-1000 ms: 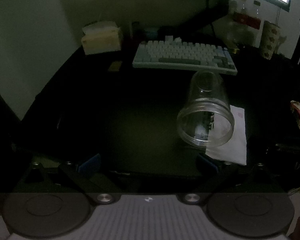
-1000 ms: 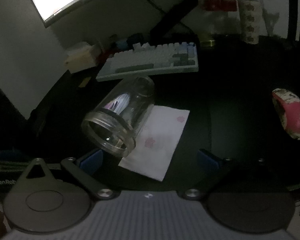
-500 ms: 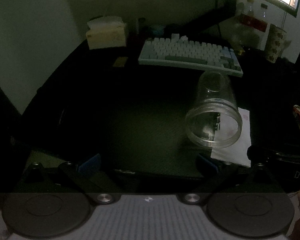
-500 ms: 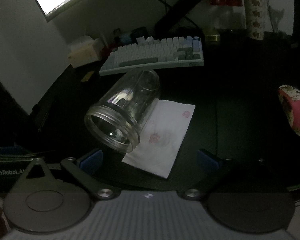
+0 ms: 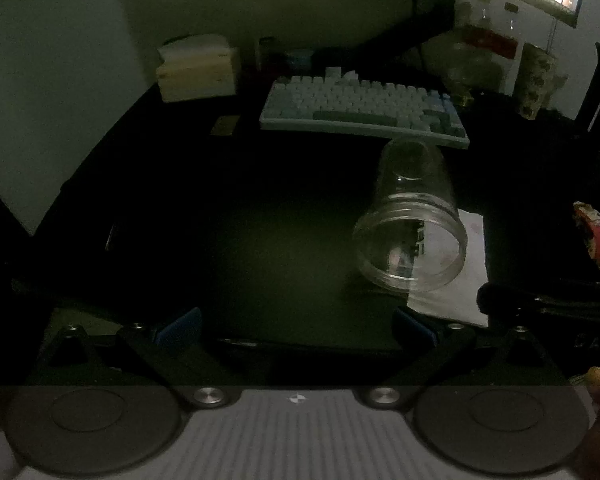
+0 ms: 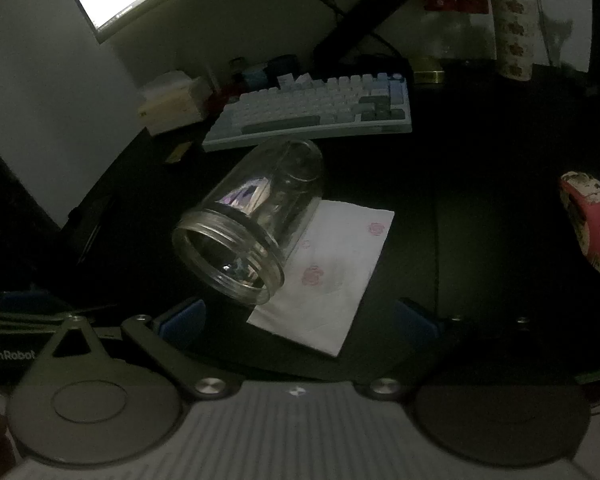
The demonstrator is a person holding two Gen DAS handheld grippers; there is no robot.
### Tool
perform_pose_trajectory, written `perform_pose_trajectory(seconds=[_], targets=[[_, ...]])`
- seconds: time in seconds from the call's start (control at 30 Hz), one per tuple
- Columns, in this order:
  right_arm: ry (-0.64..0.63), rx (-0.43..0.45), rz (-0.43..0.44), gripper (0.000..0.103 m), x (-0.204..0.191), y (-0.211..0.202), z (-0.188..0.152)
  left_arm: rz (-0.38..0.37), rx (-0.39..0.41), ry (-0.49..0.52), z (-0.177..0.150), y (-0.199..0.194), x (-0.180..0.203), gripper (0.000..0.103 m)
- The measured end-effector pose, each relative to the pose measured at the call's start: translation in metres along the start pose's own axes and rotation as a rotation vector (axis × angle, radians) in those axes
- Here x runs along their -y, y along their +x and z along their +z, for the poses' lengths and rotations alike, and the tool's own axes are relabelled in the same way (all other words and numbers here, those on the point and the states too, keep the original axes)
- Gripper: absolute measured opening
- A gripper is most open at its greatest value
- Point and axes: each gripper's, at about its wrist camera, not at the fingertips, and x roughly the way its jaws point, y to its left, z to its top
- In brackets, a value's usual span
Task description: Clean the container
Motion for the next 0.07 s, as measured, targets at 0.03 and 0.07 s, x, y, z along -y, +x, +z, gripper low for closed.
perform_pose_trajectory(seconds=[0.03, 0.07], targets=[[0.001, 0.001, -0.001, 0.102, -0.0003, 0.0000, -0.0002, 0.001, 0.001, 0.002, -0.0001, -0.0002, 0.0006, 0.103], [0.001, 0.002, 0.000, 0.102, -0.0002, -0.0004, -0.0001, 0.005, 0.002, 0.006, -0.0003, 0.0000, 0.0014, 0.103]])
